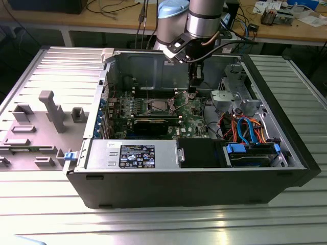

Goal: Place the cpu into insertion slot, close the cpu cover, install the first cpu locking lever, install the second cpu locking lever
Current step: 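Close the cpu cover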

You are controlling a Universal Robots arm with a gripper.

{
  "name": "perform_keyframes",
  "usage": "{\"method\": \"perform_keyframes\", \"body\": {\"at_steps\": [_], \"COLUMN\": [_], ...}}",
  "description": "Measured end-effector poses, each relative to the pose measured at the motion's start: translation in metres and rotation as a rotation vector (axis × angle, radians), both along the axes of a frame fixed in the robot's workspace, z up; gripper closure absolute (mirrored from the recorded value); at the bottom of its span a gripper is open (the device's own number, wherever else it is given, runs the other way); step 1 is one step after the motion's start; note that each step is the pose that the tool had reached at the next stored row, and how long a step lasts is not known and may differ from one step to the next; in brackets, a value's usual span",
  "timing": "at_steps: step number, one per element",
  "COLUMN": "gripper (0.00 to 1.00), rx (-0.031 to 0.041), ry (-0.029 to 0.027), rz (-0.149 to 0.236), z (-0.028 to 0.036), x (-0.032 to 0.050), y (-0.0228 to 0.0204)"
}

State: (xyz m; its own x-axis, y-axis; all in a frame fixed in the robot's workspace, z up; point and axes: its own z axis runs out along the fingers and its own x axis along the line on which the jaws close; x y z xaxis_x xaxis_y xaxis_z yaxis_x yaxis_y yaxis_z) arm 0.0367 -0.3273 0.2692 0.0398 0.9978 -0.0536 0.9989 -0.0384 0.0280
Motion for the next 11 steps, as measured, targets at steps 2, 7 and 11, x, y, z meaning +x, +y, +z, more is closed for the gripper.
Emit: {"method": "perform_keyframes", "body": {"at_steps": [2,7,11], "gripper": [0.89,0.89,0.89], "rx": [0.0001,0.0001,0.0000], "ry": [-0.0001,0.0000,0.0000], "rz": [0.000,0.000,0.000], "z": [0.0000,-0.0001,-0.0003], "x": [0.0005,0.0020,0.0034], "y": [0.0000,0.0000,0.0000]}}
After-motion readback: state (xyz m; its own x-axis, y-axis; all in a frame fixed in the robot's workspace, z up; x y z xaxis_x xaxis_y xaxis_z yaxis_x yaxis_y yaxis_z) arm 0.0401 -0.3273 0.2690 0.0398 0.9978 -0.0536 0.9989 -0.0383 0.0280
